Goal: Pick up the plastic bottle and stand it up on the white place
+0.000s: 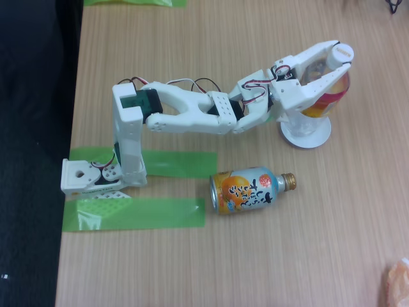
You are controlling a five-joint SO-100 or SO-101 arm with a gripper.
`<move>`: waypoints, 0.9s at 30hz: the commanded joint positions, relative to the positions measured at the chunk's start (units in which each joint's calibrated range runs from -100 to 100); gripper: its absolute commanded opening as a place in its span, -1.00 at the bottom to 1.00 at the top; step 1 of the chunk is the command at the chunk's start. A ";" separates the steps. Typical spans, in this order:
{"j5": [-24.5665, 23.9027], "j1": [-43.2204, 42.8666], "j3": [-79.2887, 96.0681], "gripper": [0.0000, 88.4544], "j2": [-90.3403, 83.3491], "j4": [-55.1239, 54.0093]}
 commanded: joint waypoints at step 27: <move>-0.33 1.74 -1.39 -0.53 0.02 -0.67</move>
